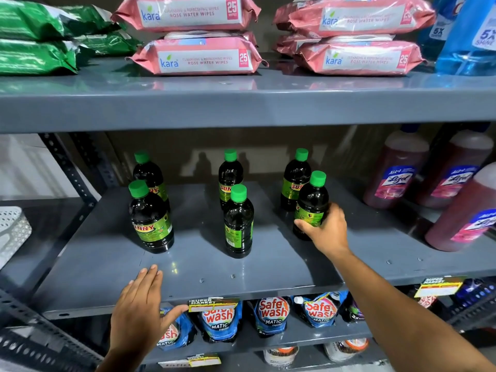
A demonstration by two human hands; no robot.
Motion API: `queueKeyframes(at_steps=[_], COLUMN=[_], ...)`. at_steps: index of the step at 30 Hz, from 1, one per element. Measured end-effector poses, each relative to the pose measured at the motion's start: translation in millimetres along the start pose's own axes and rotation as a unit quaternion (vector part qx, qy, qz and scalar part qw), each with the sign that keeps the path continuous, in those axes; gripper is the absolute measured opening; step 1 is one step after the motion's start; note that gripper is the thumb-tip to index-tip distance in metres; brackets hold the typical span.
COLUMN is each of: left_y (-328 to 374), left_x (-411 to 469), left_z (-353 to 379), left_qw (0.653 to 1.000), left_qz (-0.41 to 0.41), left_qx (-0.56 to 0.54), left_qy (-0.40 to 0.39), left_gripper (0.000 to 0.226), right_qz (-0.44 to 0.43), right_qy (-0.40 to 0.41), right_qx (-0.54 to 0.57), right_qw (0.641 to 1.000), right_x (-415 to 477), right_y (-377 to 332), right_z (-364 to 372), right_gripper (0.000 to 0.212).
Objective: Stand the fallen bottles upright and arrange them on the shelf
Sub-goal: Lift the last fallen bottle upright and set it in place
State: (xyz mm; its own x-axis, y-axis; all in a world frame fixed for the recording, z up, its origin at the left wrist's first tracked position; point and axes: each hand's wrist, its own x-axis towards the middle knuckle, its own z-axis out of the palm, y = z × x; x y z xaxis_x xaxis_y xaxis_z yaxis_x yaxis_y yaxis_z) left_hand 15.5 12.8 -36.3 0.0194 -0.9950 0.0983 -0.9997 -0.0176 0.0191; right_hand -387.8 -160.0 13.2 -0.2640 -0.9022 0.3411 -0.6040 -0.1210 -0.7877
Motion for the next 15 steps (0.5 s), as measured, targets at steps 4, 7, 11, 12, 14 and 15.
queueKeyframes(at_steps=[4,7,11,12,14,15], left_y=[0.7,0.8,0.5,0.8,0.7,0.6], left_x=[-0.1,0.2,-0.1,-0.2,-0.2,-0.6], left_z=[-0.5,0.1,0.3,0.3,0.4,1.1], left_qw=[1.0,1.0,1.0,1.0,1.0,1.0], left_qz=[-0.001,-0.003,-0.005,-0.006,-0.007,-0.006], left_qx=[0.001,0.0,0.004,0.004,0.006,0.007], left_qy=[0.003,0.004,0.0,0.0,-0.002,-0.002], left_gripper=[0.103,0.103,0.103,0.103,0.103,0.103], right_qz=[0.024,0.014,-0.042,-0.035,-0.012,-0.003], right_qy=[-0.065,-0.104,-0.077,-0.067,-0.071,-0.085], right_qx=[0.037,0.041,-0.016,-0.014,0.016,0.025], right_qw=[0.997,0.994,0.996,0.997,0.997,0.996], right_x=[5.7,6.4,2.6,2.0,2.1,2.5], right_y=[6.1,3.7,-1.3,-0.4,3.6,5.8], right_z=[-10.0,-14.1,-7.2,-7.2,-8.5,-9.5], right_gripper=[0.052,0.056,0.064,0.063,0.058,0.059])
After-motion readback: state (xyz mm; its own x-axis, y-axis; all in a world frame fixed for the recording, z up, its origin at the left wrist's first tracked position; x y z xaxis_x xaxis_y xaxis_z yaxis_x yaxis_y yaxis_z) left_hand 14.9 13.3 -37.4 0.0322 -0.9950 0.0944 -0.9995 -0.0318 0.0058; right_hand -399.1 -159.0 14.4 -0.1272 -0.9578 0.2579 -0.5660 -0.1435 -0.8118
